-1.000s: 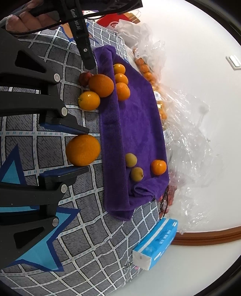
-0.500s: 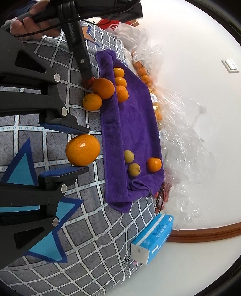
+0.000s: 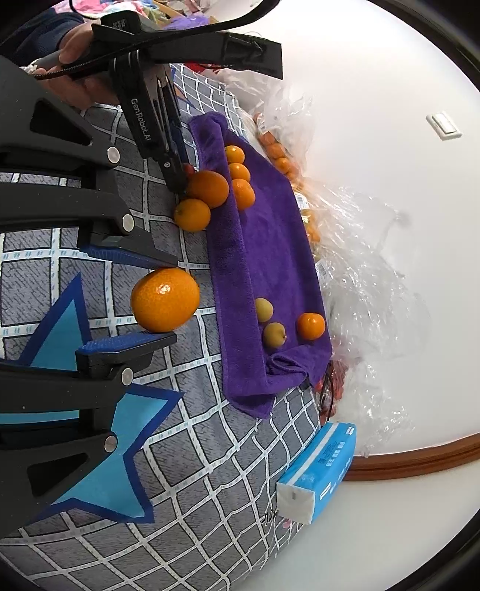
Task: Organize fruits
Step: 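Close the left gripper on the red tomato while the right gripper holds the orange, then carry the red tomato and the orange over the purple towel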
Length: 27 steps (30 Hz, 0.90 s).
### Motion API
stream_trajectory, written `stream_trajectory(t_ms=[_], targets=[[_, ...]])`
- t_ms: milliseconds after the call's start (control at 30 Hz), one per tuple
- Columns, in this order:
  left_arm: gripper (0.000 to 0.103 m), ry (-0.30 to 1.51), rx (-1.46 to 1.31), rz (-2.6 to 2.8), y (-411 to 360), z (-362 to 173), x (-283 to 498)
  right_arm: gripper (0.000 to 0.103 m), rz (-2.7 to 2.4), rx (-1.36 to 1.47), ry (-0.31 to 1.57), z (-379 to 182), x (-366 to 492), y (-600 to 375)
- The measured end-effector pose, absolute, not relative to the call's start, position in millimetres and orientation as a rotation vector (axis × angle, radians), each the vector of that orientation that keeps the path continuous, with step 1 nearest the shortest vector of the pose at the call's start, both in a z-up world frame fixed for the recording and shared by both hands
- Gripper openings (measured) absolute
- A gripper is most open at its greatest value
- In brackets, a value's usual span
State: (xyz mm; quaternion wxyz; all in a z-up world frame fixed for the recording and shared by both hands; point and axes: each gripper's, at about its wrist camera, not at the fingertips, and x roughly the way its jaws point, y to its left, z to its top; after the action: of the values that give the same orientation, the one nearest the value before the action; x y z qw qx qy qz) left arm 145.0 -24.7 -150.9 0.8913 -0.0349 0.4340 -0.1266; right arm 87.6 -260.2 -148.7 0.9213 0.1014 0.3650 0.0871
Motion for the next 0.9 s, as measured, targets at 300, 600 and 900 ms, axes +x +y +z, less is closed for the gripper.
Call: stream_trajectory(t_ms=[300,600,900], targets=[[0.022,0.907,-0.155,-0.260,-10.6,-151.5,145.5,0.033,0.175,0.216,0.754,-149.2,79.4,-260.8],[0.022,0.903,-0.135,-0.264,-14.2,-151.7,147.6,0.033,0.183,0.197,0.764,-148.7,75.9,-252.3],[0.023,0.904,-0.203,-0.259,5.0,-146.1,137.2,0.033,0.191,0.162,0.742,-135.7,74.7,-243.5]])
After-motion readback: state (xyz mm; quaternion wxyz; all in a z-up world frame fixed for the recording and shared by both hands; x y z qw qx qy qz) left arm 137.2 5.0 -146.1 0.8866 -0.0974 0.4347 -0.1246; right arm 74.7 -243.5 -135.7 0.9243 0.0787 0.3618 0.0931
